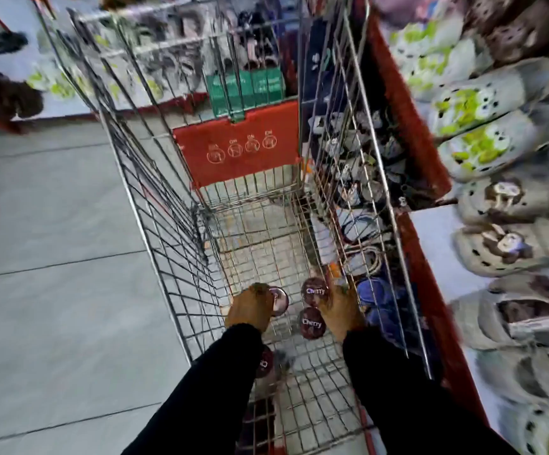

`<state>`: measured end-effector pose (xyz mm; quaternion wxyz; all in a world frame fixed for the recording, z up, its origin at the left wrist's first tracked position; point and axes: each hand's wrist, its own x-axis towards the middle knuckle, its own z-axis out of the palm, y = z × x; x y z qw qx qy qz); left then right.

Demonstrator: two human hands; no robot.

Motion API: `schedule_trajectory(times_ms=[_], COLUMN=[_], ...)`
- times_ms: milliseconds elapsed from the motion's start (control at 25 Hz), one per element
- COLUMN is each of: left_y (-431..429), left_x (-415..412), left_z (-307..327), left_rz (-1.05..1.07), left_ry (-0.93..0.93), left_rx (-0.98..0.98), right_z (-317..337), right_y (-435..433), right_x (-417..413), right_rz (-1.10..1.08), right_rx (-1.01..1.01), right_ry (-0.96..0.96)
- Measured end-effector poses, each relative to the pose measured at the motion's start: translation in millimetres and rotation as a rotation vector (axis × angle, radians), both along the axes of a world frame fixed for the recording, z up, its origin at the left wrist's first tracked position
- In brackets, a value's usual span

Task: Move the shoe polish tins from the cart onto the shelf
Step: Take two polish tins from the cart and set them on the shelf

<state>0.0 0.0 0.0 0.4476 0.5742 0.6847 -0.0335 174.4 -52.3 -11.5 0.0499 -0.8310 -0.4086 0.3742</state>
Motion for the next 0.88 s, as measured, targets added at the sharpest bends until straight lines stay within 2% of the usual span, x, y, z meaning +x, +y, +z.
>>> schedule_trajectory(times_ms=[200,400,600,720,880], left_y=[6.1,1.7,0.5,-3.1,-6.2], left_x=[11.7,16.7,12.6,10.2,7.4], left_z=[-63.6,-85.3,-83.9,-75.4,-51.3], left_rz=[0.101,0.001,0.051,0.213,0.426], left_ry=[0.069,0.212,0.103,-0.012,-0.064], left_rx=[-0.107,-0.067,-0.061,-0.075,-0.122], right_z=[-45.6,-61.0,-57.7,-53.4,-39.7], right_y=[17.1,17.0,17.1,9.7,-0.2], right_x=[6.8,7.0,6.0,1.4,-4.7], right_rz=[-0.069,-0.068,-0.184,-0.305,-0.415], right_rx=[-0.117,-0.086,0.001,0.051,0.160], right_ry=[-0.039,-0.063,-0.017,0.003,0.083])
